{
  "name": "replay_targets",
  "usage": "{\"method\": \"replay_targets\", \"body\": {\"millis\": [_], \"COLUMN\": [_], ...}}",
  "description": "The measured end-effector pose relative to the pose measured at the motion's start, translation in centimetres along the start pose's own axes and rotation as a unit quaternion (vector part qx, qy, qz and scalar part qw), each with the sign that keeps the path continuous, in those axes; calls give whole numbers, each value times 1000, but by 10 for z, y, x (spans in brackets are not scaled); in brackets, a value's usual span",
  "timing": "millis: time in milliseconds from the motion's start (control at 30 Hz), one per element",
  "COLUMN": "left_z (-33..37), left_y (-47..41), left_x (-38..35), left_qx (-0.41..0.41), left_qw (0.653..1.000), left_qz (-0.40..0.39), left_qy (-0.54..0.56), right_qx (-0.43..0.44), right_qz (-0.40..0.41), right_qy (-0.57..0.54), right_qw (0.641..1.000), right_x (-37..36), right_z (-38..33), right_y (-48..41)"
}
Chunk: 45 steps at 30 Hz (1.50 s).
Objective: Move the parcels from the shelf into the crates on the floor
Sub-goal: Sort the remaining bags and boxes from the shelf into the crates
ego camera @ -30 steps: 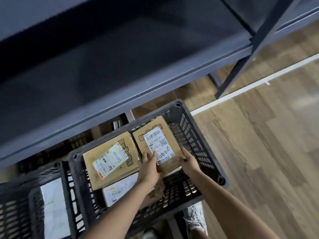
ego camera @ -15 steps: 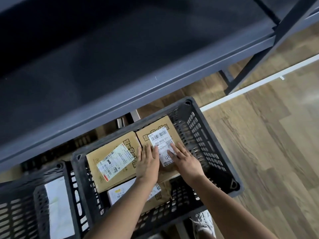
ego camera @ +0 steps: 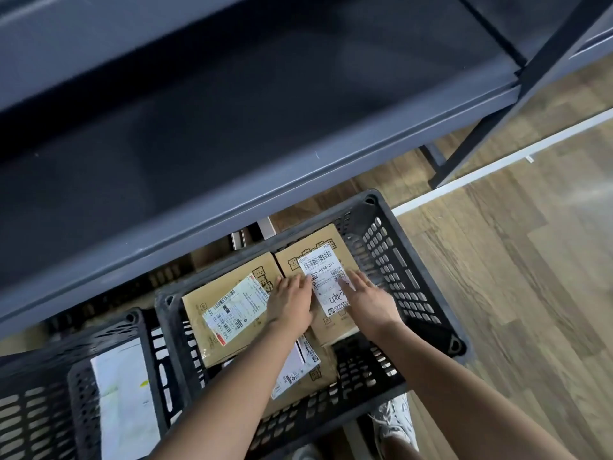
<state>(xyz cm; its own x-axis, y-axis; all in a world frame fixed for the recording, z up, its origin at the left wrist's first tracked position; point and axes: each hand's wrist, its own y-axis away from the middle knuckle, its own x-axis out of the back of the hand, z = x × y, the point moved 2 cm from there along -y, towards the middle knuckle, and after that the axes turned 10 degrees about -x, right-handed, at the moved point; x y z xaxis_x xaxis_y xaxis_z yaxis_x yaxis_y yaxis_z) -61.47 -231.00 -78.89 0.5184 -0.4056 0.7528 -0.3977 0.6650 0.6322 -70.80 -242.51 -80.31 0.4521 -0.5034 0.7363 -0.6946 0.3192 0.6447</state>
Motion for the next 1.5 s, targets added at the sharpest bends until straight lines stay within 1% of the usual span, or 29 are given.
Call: {"method": "replay_targets", "body": {"millis": [100, 300, 433, 600, 700, 867, 967, 1033, 1133, 1267, 1367, 1500], "left_z": [2, 12, 28, 56, 74, 81, 79, 79, 74, 57, 41, 21], "left_y": [18, 69, 120, 214, 280, 367, 415, 445, 481, 512, 520, 513], "left_x": [20, 75, 141, 244, 317, 440, 500, 531, 562, 580, 581, 588], "left_qx": [14, 6, 12, -3, -25, -46, -51, -54, -51, -24, 8, 60], "left_qw": [998, 993, 990, 984, 969, 939, 910, 896, 882, 868, 868, 870], "left_qz": [50, 71, 105, 153, 224, 330, 406, 436, 465, 494, 493, 483], "left_qy": [44, 92, 95, 94, 105, 85, 71, 60, 49, 49, 58, 73], "right_qx": [-16, 8, 21, 23, 29, 66, 81, 97, 129, 154, 157, 159], "right_qz": [37, 77, 100, 142, 175, 224, 275, 314, 365, 375, 370, 339], "right_qy": [0, -1, -19, -49, -70, -44, -96, -116, -123, -141, -137, -111], "right_qw": [999, 997, 995, 988, 982, 971, 953, 937, 914, 903, 905, 921], "right_x": [19, 88, 148, 244, 312, 428, 489, 521, 558, 583, 588, 592], "right_z": [-5, -23, -37, -58, -74, -110, -139, -157, -181, -204, -216, -225], "right_y": [16, 72, 121, 220, 281, 354, 393, 417, 446, 464, 460, 439]}}
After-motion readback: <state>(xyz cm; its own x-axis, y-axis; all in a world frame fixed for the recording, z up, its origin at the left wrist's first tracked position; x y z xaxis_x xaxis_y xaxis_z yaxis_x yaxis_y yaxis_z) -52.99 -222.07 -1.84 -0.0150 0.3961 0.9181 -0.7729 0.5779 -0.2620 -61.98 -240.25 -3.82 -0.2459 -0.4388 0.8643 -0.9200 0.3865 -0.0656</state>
